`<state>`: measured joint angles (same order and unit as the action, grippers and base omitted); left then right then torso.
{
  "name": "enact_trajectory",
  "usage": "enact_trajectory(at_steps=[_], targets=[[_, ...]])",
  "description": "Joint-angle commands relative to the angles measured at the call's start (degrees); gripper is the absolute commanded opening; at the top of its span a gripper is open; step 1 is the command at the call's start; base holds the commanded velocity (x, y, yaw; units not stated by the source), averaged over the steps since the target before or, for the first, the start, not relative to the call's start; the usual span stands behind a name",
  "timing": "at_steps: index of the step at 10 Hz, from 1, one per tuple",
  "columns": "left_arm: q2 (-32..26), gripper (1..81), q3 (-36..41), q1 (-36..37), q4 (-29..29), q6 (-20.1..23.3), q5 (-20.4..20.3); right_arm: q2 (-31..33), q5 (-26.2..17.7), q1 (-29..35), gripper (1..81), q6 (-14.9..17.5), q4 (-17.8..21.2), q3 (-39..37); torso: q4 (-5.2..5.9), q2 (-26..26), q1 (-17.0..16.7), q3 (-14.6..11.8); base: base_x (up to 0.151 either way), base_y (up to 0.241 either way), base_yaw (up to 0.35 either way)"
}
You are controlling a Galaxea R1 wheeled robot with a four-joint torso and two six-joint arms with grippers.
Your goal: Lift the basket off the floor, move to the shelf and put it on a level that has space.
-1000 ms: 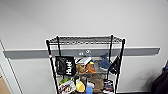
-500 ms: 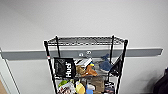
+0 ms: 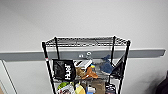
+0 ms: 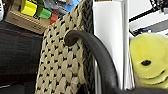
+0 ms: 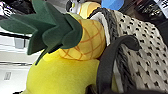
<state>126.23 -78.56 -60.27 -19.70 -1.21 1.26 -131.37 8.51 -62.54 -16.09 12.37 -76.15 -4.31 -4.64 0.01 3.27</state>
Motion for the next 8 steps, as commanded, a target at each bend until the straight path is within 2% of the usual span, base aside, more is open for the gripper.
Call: enact_trajectory(at_steps=[1, 8], targets=[[-0.45, 1.0, 4.11, 6.87, 1.59, 1.03, 0.5, 0.2, -0.86, 6.67, 1.0, -0.78, -0.24, 3.39, 0.0, 0.0, 0.0, 0.0, 0.088, 0.0, 0.0], [-0.45, 1.0, 3.94, 6.87, 1.51, 1.03, 0.5, 0.2, -0.86, 6.76, 1.0, -0.78, -0.24, 3.3, 0.0, 0.0, 0.0, 0.0, 0.088, 0.0, 0.0]])
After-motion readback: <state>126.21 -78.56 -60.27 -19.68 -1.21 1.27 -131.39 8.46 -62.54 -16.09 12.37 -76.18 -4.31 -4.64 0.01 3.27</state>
